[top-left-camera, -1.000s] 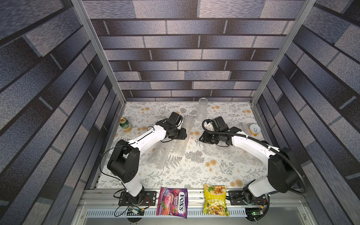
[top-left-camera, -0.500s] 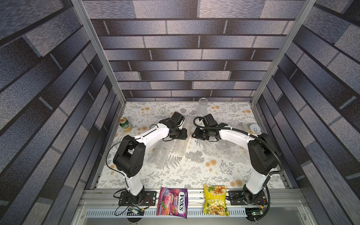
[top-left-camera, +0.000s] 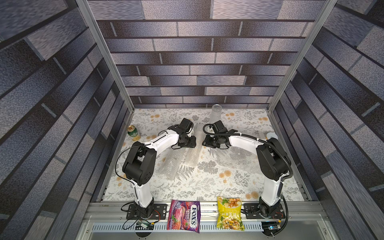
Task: Unwrap the vase from the bubble wrap
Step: Unwrap the bubble wrap at the center of the board.
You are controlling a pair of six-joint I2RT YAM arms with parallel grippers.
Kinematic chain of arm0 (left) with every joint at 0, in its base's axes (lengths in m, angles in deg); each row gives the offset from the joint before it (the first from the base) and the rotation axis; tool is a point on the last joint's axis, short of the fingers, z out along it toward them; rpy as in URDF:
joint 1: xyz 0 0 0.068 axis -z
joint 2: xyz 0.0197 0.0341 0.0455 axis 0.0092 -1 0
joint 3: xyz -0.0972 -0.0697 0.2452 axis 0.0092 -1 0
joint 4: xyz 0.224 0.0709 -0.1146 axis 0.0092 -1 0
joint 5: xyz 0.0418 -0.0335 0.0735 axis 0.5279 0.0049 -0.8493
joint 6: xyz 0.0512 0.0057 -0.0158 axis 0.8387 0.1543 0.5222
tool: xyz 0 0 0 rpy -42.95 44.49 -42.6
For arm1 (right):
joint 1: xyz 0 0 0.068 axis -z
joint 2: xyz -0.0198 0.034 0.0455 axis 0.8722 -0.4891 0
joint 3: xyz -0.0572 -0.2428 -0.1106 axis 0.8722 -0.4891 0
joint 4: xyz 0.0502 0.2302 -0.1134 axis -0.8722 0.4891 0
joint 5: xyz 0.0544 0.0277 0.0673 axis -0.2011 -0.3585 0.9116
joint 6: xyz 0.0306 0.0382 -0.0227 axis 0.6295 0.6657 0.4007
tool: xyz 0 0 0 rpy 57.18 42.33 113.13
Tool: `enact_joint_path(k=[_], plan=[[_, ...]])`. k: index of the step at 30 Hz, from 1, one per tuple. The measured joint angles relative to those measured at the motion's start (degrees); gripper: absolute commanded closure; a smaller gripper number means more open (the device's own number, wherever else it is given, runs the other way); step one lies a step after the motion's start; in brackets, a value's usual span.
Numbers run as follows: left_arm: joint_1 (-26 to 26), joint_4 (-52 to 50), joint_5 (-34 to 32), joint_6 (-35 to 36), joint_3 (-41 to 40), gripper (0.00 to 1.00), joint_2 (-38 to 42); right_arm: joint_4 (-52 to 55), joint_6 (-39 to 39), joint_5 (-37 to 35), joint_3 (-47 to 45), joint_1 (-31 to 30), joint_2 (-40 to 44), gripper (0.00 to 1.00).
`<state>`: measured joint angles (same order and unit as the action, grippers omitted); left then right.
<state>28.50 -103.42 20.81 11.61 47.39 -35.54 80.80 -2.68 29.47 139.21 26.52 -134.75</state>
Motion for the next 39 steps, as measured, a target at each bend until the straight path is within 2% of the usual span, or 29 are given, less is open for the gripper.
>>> enact_joint_path(k=[39], plan=[[-2.82, 0.96, 3.67, -0.02, -0.07, 0.47, -1.07, 2.16, -0.52, -1.70, 4.98, -1.11, -5.92, 0.72]])
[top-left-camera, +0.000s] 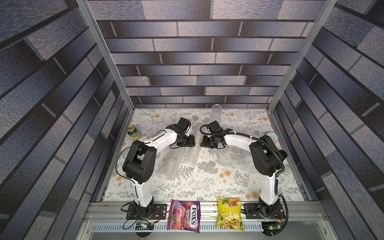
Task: Unwrap the vase from the bubble wrap
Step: Unwrap the bubble wrap at the center of the board.
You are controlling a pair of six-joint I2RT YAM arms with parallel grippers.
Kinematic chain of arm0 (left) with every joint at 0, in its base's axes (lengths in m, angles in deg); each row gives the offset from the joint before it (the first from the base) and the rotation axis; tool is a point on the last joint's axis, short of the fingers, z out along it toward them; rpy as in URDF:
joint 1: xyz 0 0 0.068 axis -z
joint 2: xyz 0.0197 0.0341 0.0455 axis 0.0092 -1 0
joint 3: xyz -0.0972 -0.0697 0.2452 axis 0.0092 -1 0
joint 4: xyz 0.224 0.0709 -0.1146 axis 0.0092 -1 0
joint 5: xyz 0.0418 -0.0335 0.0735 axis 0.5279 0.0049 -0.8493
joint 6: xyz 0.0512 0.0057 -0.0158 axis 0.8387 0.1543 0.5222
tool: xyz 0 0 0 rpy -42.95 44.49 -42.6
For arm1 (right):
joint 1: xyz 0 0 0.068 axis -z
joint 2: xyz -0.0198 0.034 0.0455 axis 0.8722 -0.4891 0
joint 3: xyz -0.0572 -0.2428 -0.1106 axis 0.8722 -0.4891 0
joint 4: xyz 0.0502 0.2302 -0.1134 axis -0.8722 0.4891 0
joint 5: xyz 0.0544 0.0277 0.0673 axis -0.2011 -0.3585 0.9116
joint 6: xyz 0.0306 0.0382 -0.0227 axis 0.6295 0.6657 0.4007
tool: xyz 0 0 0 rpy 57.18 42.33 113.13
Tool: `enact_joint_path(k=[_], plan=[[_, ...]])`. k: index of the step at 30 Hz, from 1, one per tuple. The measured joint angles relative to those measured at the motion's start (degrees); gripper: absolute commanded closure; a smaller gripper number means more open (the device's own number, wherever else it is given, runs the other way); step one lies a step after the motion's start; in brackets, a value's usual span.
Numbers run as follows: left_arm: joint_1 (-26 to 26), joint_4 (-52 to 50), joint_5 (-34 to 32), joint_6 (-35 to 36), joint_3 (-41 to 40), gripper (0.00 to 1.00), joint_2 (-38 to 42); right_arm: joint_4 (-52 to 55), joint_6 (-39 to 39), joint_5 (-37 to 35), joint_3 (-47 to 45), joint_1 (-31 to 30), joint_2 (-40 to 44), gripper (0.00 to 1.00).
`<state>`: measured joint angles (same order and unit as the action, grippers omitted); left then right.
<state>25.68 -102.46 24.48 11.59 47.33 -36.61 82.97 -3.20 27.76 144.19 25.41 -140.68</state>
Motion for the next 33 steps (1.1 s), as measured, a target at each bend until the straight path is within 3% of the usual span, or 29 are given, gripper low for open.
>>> enact_joint_path(k=[18, 29, 33], plan=[[-0.57, 0.02, 0.26, 0.02, 0.00, 0.47, 0.00, -0.11, -0.55, -0.17, 1.25, -0.59, -2.36, 0.79], [-0.76, 0.00, 0.66, 0.02, 0.00, 0.46, 0.00, -2.16, -0.42, -0.81, 0.90, -1.11, -2.32, 1.00], [-0.02, -0.28, 0.68, 0.02, 0.00, 0.44, 0.00, -2.43, -0.57, -1.95, -0.79, -1.11, -1.14, 1.00]])
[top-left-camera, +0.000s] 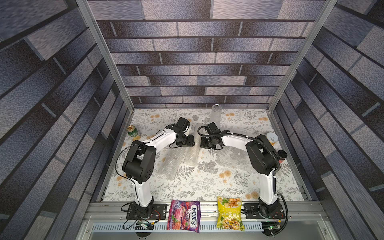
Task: Unwrap the vase from the bubble wrap
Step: Unwrap the bubble wrap at the center of the board.
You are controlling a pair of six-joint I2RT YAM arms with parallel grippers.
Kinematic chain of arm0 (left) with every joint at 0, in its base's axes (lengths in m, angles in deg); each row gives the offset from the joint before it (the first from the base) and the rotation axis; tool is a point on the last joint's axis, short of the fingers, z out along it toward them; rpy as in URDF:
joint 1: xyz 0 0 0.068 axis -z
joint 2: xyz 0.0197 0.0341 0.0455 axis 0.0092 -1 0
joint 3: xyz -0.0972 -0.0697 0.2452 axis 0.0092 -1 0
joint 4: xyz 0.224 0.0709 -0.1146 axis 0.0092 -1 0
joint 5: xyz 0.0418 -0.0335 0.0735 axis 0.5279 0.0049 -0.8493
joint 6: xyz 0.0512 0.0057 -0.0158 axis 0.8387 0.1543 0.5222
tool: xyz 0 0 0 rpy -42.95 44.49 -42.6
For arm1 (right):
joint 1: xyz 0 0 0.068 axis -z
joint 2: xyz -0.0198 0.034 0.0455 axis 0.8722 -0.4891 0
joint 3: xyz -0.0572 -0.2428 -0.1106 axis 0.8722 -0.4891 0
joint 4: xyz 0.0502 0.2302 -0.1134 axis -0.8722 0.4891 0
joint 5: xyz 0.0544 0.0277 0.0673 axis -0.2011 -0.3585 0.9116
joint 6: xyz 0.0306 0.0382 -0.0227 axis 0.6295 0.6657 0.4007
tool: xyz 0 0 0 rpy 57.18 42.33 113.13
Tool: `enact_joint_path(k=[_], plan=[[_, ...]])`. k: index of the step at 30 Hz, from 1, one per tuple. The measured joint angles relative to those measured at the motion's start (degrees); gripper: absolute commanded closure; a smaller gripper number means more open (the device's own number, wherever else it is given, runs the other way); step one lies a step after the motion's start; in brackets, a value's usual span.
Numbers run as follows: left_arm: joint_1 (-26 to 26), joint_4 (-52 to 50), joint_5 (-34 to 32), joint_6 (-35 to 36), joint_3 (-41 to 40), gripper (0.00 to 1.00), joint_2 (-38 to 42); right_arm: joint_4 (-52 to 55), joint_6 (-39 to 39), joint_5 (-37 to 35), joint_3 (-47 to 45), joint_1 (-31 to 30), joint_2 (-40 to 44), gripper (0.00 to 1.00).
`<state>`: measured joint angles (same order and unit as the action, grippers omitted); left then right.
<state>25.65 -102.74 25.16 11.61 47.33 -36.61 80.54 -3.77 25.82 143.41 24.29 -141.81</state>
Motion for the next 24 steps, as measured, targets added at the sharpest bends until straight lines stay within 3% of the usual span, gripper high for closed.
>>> enact_joint_path(k=[24], plan=[[6.05, -2.93, 2.86, -0.94, 1.42, 0.45, 5.05, 10.40, -8.72, -6.82, -8.85, -0.09, 12.79, 1.00]])
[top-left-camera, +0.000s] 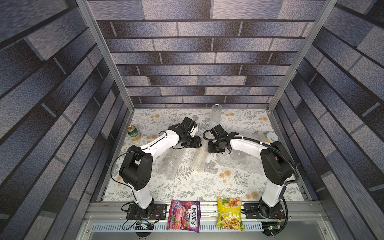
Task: Unwrap the vase from the bubble wrap
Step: Unwrap the bubble wrap at the center of the board.
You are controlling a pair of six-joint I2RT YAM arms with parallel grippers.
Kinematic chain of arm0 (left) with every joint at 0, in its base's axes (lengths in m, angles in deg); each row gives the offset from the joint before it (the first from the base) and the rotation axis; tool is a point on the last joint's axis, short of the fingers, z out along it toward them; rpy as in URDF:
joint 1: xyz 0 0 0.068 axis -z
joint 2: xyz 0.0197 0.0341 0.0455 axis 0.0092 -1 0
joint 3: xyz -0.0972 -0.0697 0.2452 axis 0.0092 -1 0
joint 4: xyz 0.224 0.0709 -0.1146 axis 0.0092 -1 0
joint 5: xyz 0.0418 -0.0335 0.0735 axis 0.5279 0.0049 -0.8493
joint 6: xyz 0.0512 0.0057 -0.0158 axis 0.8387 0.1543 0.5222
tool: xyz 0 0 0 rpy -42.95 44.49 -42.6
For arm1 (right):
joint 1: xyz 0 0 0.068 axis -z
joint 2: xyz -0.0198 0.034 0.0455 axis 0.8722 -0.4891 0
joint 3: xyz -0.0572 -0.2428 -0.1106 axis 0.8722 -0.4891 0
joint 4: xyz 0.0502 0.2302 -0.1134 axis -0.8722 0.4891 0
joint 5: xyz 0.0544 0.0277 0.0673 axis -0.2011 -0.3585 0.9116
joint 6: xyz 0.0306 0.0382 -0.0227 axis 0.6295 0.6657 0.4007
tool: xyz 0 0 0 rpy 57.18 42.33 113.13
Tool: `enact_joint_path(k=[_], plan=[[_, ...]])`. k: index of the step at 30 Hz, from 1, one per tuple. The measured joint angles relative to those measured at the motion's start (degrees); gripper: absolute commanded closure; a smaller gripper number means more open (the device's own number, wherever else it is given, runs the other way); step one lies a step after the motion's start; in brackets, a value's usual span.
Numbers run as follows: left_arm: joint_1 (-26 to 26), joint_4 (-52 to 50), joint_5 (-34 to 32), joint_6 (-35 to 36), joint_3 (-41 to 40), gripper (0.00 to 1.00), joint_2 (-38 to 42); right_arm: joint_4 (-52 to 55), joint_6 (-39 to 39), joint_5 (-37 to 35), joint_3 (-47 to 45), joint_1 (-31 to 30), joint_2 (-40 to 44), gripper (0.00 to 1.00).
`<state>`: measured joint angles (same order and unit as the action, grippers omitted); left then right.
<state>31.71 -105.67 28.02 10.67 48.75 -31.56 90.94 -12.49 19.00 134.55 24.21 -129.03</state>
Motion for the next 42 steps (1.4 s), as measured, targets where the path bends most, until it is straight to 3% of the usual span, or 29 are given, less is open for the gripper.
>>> enact_joint_path(k=[21, 42], plan=[[8.85, 4.48, -2.51, -5.84, 1.16, 0.46, -3.58, 7.85, -4.74, -4.96, -4.94, 0.52, 8.20, 1.00], [10.67, 8.39, -2.99, -10.14, 1.38, 0.45, -8.79, 6.21, -4.33, -3.45, -6.56, 1.86, 8.31, 1.00]])
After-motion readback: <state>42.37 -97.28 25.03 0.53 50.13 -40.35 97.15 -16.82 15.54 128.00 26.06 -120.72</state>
